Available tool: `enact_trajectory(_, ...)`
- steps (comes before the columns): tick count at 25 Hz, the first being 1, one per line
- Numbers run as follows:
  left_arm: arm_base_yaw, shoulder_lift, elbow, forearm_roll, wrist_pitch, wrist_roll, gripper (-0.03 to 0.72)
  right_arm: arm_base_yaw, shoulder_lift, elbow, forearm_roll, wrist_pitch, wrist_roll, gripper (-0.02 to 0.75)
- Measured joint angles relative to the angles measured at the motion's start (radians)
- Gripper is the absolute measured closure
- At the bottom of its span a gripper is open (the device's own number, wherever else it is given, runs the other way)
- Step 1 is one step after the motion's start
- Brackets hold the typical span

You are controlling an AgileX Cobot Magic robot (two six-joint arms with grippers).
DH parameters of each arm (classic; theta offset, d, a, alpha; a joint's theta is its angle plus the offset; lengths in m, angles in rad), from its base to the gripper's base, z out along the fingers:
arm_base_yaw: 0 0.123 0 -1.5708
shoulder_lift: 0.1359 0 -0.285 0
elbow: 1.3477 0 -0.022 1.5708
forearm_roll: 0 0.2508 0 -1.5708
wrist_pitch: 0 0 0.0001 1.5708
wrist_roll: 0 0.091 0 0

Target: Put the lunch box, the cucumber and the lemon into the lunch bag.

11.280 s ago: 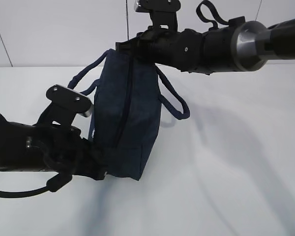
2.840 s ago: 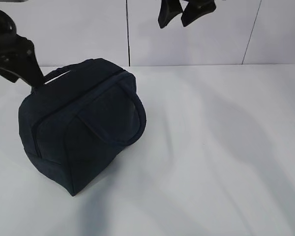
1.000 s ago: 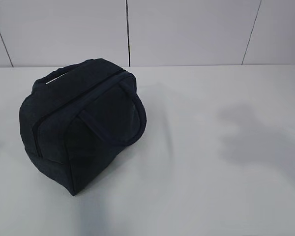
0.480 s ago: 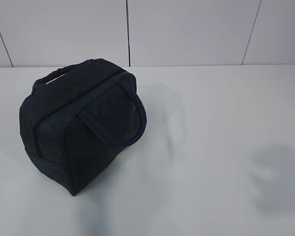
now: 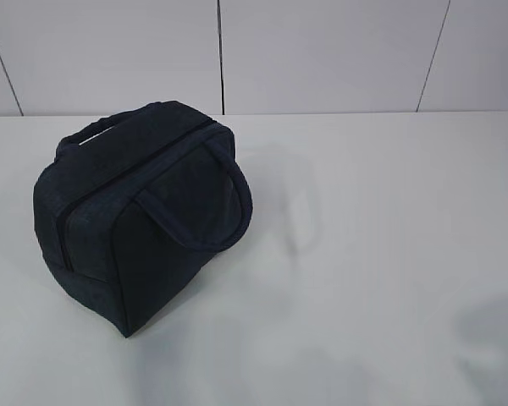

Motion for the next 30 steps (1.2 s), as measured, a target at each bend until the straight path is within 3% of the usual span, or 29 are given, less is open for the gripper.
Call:
enact_trajectory(7, 0.0, -0.089, 0.103, -0.016, 0.004, 0.0, 0.386, 0.0, -0.097, 0.078, 0.0, -0.008, -0.039, 0.232)
enact_trajectory(30, 0.0, -0.093, 0.163, -0.032, -0.143, 0.0, 0.386, 0.0, -0.101, 0.176, -0.014, -0.117, -0.041, 0.232)
